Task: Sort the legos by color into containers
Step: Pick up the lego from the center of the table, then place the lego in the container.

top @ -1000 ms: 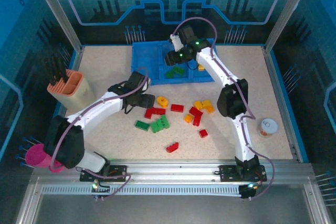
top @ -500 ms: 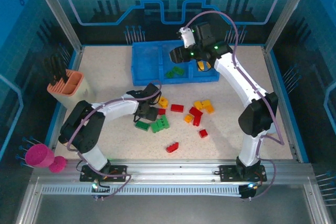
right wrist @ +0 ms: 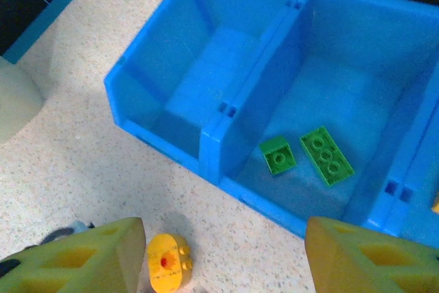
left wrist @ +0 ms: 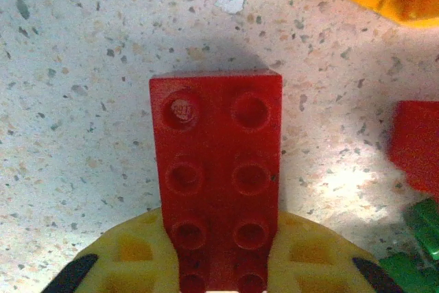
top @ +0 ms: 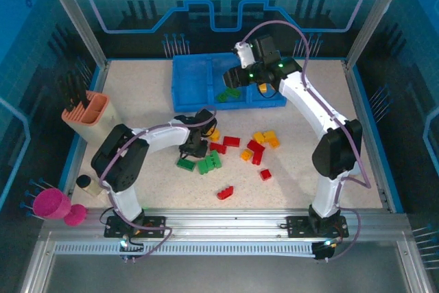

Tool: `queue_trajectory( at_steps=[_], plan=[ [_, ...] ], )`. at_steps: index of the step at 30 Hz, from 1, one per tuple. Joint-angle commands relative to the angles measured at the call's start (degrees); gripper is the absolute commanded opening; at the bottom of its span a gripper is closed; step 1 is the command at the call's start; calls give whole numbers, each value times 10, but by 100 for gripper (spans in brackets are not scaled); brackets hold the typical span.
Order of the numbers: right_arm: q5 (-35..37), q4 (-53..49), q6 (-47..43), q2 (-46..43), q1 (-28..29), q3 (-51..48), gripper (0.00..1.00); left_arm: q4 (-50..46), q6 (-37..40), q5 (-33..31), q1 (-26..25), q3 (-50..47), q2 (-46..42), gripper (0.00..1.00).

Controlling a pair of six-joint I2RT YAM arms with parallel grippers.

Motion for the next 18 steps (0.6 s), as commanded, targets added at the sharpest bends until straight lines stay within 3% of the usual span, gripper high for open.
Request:
queue_trajectory(
  at_steps=[1,5,10,18],
  plan=[
    [35,-22,2,-64,-9,-67,64,-59,-11,-12,-1,48,1,15],
    [36,-25,14,-137,-17,-199,65,-136,24,-31,1,114,-53,14],
    [32,-49,31,-187,-15,-300,65,-200,63,-49,29,225,-52,14],
    [45,-95,63,-242,18,-374,65,-185,69,-50,133,409,44,15]
  ],
)
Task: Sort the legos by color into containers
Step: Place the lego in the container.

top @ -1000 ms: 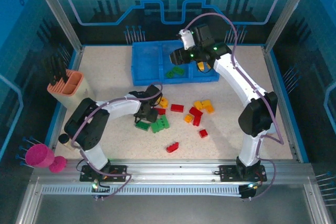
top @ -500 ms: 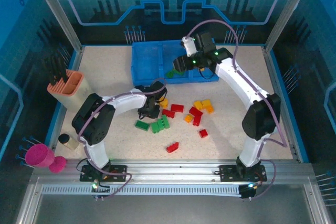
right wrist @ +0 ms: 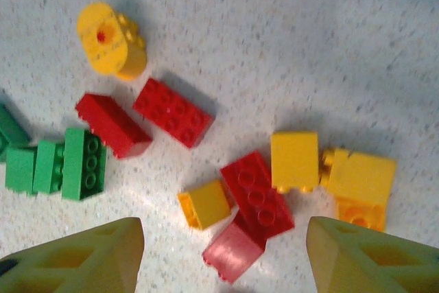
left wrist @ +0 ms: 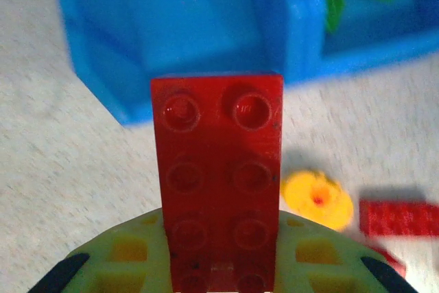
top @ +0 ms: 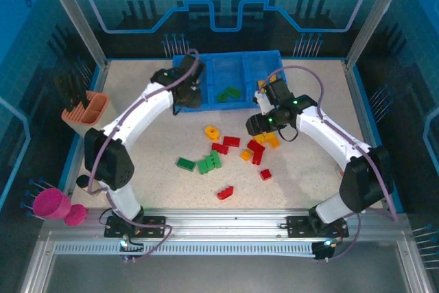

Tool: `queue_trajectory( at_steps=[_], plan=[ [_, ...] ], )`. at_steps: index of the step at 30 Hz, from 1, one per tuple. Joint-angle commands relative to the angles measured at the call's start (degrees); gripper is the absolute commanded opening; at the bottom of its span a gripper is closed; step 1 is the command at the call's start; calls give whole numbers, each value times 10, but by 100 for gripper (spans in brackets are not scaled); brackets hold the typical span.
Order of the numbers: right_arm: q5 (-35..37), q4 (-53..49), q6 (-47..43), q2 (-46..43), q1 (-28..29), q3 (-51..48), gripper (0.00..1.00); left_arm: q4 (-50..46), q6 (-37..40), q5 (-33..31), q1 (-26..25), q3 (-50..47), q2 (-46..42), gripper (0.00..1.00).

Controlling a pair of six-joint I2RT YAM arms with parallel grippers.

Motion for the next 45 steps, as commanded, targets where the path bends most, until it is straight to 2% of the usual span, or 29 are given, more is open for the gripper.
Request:
queue_trajectory(
  at_steps=[1,11,15,22,28,35,39,45],
  plan=[
    [12,-39,27,-43,19,-29,65,-15,11,-14,40,67,70,15],
    [79,-117,95,-164,38,-145,66,-49,26,-8,90,326,307,15],
    [99,-121,109,-187,32,-162,67,-52,16,5,95,361,348,15],
    [100,-125,65,-135,-37,-123,70,-44,3,12,95,352,351,20],
    [109,-93,5,-60,-48,-81,70,-26,10,42,93,334,332,35],
    [101,-53,-15,25,-61,-46,71,-7,15,43,93,311,309,48],
    [98,-40,-35,65,-63,-36,71,-1,18,41,93,308,297,52],
    [99,-35,-59,108,-73,-27,70,9,17,57,93,298,263,53]
  ],
)
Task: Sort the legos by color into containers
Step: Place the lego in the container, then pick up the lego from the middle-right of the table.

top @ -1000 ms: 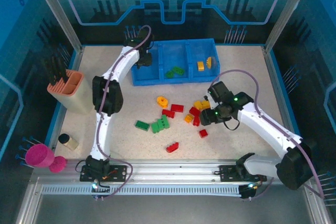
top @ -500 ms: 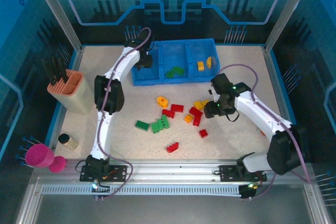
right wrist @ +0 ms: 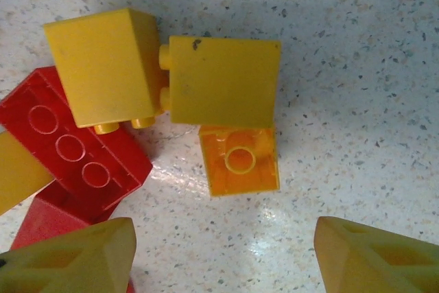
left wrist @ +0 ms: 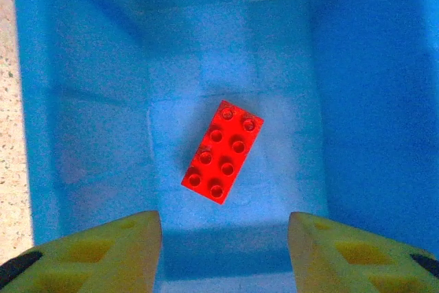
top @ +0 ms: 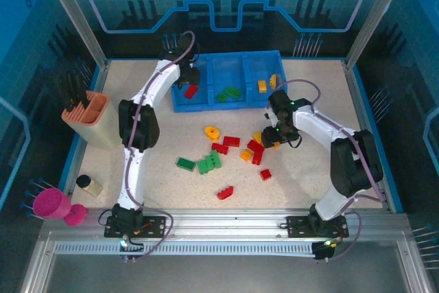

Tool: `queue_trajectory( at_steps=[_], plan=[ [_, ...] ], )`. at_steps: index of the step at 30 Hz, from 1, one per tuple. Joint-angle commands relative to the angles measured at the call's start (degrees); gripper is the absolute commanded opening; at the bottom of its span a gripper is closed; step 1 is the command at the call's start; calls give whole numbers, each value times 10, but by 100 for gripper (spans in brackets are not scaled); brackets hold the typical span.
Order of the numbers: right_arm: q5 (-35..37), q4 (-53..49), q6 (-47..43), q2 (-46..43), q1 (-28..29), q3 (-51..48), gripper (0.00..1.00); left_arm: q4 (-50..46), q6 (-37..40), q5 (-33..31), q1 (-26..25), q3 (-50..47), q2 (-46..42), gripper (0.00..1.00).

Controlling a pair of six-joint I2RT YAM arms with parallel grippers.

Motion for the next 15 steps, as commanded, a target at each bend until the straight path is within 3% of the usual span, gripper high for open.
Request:
queue_trajectory(
  at_steps=[1,7,15],
  plan=[
    [-1,8,-24,21,-12,19,70,7,1,25,1,-8,-51,53],
    [9,31,-37,68,-17,30,71,-19,0,75,1,13,-83,54],
    [22,36,-42,122,-21,32,67,-38,1,97,1,14,-146,55]
  ],
)
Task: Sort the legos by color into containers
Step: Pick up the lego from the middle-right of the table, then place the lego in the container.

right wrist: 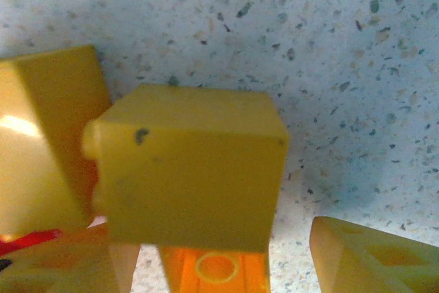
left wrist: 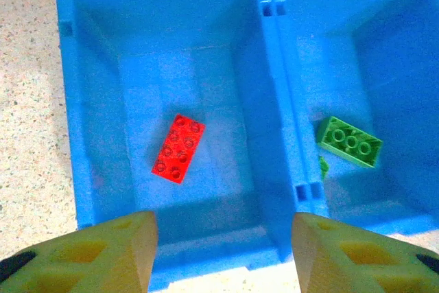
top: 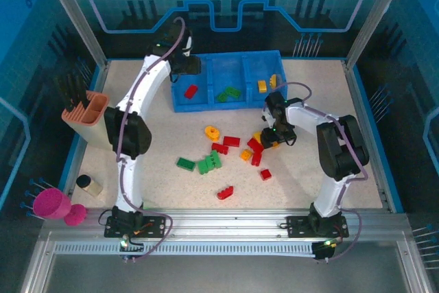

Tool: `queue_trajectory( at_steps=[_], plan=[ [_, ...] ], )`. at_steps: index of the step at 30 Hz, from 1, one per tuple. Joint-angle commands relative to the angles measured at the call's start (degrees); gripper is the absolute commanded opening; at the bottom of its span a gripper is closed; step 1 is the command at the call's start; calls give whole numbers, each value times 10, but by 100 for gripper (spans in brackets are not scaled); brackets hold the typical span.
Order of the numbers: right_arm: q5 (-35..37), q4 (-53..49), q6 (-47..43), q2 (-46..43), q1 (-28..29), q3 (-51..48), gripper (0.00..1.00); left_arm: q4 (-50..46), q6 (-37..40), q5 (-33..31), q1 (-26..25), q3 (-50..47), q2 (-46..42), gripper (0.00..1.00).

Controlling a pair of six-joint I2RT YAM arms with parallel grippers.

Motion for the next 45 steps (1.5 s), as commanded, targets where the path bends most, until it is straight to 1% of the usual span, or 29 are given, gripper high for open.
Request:
queue_trajectory(
  at_steps=[1,3,7,12,15,19,23,26,30,34,39,42,45],
  plan=[
    [18,-1,-4,24,-8,9,65,-24,2,25,1,14,-52,55],
    [19,3,-2,27,-8,4,59,-27,1,25,0,7,-66,55],
    [26,-1,2,27,-8,0,44,-32,2,29,0,-25,-97,54],
    [24,-28,8,8,-9,-1,31,-31,8,23,-2,-105,-150,54],
    [28,-67,12,-30,-10,19,28,-32,9,20,-3,-161,-186,54],
    [45,-123,18,-80,-9,101,27,-23,1,10,-4,-263,-243,54],
    [38,-111,14,-89,-9,195,28,-13,-20,20,-5,-344,-284,54],
    [34,-82,-1,-45,-11,274,29,-10,-26,36,-9,-392,-304,54],
    [17,-44,-4,55,-27,375,29,-6,-31,43,-13,-441,-335,54],
    [20,-53,4,168,-33,503,28,-4,-36,42,-14,-473,-371,54],
    [28,-83,27,274,-38,641,29,3,-38,39,-14,-509,-402,54],
    [25,-86,39,323,-46,684,30,14,-44,42,-14,-529,-415,54],
    [-3,-62,48,349,-56,684,30,21,-45,52,-14,-539,-419,54]
  ],
)
